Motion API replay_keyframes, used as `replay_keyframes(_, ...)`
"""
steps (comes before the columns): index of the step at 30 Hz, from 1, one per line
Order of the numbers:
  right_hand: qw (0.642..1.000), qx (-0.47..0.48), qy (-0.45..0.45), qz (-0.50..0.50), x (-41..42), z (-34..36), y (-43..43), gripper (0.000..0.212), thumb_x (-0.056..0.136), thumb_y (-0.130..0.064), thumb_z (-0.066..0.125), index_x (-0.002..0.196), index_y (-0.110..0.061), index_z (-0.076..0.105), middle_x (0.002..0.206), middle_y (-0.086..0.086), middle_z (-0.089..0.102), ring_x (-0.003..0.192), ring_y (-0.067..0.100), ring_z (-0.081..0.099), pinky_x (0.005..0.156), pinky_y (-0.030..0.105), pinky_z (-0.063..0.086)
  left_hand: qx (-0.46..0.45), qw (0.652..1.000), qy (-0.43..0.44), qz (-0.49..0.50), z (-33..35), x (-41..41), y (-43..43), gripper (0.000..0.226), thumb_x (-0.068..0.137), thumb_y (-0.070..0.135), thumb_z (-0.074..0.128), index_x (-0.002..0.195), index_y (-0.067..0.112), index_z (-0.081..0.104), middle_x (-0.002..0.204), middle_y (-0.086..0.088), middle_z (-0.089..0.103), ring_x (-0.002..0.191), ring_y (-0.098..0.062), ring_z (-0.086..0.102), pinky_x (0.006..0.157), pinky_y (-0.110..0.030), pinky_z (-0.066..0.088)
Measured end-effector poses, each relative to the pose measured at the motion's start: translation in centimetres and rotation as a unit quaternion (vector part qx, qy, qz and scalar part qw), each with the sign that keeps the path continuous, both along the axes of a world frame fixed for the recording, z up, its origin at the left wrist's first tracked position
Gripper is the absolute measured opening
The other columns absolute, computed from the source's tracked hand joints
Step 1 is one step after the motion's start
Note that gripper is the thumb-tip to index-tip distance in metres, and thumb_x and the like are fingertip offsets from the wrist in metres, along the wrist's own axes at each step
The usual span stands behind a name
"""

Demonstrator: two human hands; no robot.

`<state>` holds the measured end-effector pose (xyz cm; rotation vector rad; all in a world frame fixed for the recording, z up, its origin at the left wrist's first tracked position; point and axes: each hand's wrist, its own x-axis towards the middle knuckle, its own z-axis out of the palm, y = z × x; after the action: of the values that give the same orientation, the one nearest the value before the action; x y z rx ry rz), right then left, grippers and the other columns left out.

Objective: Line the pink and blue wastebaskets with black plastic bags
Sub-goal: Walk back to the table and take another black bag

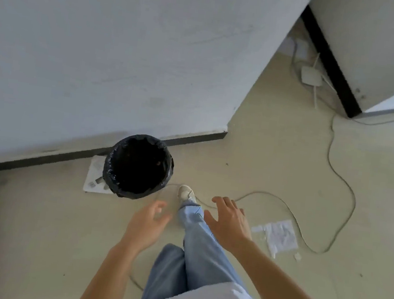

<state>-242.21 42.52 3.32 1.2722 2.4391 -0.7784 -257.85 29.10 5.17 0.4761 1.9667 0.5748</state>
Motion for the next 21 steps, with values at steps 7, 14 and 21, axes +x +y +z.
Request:
replay_keyframes(7,0.967,0.053,-0.017,-0.249,17.5,11.6,-10.4,0.046,0.092,-0.047,0.045,0.130,-0.020,0.050,0.131,-0.003,0.056,0.124,0.020,0.047,0.099,0.035,0.034,0.041,0.938,0.170,-0.300,8.8,10.0,-3.7,0.042,0.088,0.023,0.057,0.129,0.016,0.054,0.129,-0.005,0.060,0.120,-0.024,0.052,0.100,-0.033,0.040)
replay_keyframes(14,0.849,0.013,-0.088,-0.521,32.3,13.7,-20.2,0.050,0.092,-0.049,0.041,0.135,-0.022,0.044,0.135,-0.004,0.053,0.127,0.017,0.046,0.097,0.033,0.036,0.062,0.713,0.209,-0.666,11.0,21.9,0.2,0.052,0.089,0.041,0.038,0.138,0.027,0.041,0.139,0.006,0.046,0.130,-0.016,0.038,0.106,-0.029,0.033)
replay_keyframes(21,0.702,-0.009,-0.091,-0.706,45.4,14.3,-32.1,0.048,0.093,-0.050,0.040,0.134,-0.025,0.045,0.133,-0.008,0.052,0.125,0.014,0.046,0.096,0.033,0.037,0.157,0.523,0.225,-0.807,13.0,44.7,1.6,0.050,0.091,0.035,0.042,0.140,0.026,0.038,0.142,0.004,0.044,0.132,-0.019,0.038,0.103,-0.031,0.033)
